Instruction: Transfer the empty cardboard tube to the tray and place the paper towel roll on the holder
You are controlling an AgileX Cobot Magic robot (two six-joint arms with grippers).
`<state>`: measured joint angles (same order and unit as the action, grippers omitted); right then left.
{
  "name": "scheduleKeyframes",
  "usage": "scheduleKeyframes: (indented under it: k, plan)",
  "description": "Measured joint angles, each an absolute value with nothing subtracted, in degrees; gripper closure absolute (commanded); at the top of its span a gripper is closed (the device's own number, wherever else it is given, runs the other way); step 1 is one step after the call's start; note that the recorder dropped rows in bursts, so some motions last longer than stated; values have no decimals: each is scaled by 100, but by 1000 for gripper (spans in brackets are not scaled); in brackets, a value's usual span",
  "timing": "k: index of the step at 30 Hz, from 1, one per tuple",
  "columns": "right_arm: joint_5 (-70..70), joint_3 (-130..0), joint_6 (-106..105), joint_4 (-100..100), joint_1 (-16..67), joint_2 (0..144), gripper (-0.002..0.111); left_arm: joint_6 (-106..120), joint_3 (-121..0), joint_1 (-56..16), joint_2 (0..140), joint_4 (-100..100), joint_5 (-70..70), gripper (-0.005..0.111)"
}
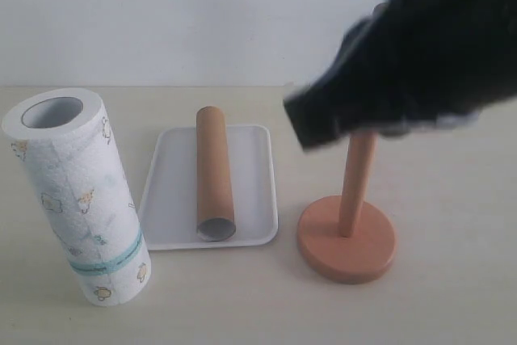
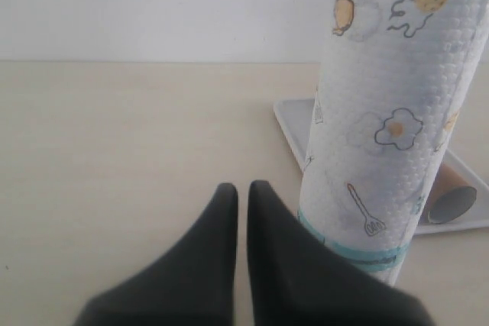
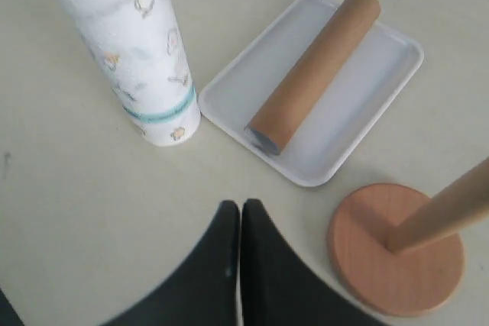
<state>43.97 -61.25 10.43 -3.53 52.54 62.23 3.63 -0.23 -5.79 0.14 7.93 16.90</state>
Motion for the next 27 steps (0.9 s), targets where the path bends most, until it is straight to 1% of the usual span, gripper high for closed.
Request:
scheduleKeyframes:
  k: [3,6,9,12,16,20,27]
  plan:
    - [3544,-4961,1028,-353,5254,5883,108,363,-23,-579,14,790,1690,102]
    - [2398,-3842,1028,-353,5242,5407,108,363,-23,-579,14,790,1690,102]
    - [1229,-2749,1028,-353,5025,4846,108,363,-23,-579,14,790,1690,102]
    - [217,-1778,1028,-353,4571,4218,108,363,-23,-579,14,790,1690,102]
    - [-814,-735,1049,-353,3709,3380,108,363,-23,-579,14,790,1690,102]
    - [-1255,-159,1089,-353,2910,2555,108,363,-23,-579,14,779,1690,102]
    - [-1074,-28,1362,-353,1857,1226,108,363,-23,-579,14,779,1690,102]
